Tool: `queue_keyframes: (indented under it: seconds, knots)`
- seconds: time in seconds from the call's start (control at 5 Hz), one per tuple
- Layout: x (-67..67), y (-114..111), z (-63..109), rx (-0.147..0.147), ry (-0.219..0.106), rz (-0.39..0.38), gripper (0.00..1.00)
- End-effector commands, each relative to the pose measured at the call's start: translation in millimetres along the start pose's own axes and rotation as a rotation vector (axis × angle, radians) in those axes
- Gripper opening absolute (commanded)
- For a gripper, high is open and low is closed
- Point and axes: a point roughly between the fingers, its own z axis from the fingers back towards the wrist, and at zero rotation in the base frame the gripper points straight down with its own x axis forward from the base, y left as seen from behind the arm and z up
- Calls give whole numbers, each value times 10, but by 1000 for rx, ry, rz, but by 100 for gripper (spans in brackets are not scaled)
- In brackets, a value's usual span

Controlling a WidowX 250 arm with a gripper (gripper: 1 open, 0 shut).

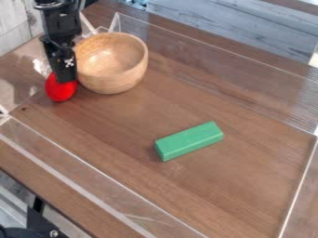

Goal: Move the red object to the right side of the table

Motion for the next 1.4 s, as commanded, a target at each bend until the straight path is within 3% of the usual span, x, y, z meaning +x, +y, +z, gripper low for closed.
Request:
queue_keyframes:
  seconds: [0.0, 0.6, 1.0, 1.2]
  knots:
    - [7, 100, 143, 8, -33, 28, 0]
    - [-7, 49, 104, -209, -77, 102, 0]
    - [17, -3, 66, -317, -77, 142, 0]
    - [36, -40, 52, -365, -64, 164, 100]
